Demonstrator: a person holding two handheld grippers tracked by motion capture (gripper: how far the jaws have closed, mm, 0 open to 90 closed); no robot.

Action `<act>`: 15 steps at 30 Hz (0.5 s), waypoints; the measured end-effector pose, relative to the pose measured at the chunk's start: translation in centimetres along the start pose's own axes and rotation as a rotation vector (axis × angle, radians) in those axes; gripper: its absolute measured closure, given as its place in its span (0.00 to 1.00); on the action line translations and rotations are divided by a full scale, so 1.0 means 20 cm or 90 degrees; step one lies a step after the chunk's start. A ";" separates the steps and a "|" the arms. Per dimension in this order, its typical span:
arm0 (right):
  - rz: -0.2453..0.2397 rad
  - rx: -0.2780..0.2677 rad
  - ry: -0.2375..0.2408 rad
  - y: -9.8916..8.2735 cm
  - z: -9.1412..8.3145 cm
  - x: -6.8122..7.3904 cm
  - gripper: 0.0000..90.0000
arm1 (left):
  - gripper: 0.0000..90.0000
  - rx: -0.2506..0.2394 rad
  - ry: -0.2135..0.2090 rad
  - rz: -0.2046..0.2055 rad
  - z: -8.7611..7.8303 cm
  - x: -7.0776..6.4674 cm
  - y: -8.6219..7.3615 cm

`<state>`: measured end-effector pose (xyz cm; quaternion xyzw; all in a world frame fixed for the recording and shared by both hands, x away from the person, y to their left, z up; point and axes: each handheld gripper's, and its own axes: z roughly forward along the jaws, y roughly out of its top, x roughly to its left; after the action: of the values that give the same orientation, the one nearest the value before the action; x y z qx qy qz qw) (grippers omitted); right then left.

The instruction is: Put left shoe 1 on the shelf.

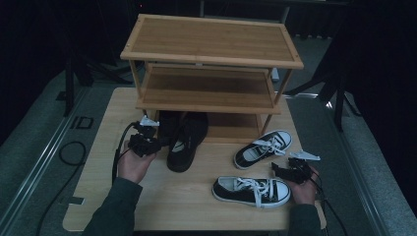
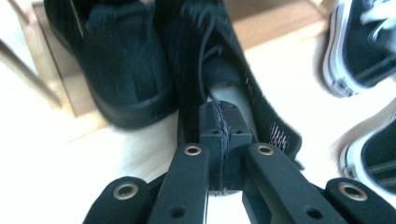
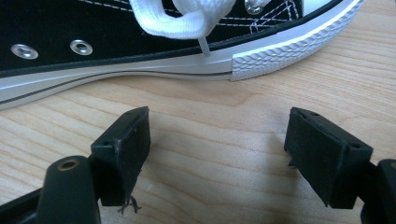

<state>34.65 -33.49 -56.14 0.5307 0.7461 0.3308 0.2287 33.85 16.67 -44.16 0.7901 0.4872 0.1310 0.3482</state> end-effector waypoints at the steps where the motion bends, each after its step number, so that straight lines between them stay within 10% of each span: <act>1: 0.000 0.000 0.000 0.00 0.00 0.00 0.25 | 0.99 0.004 0.000 -0.002 0.00 0.00 -0.02; 15: -0.003 0.000 -0.001 0.00 0.00 0.00 0.25 | 0.99 0.047 -0.018 0.015 0.08 -0.08 -0.22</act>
<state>34.65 -33.47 -56.14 0.5294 0.7471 0.3298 0.2299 30.97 15.93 -47.98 0.8098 0.4775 0.1061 0.3239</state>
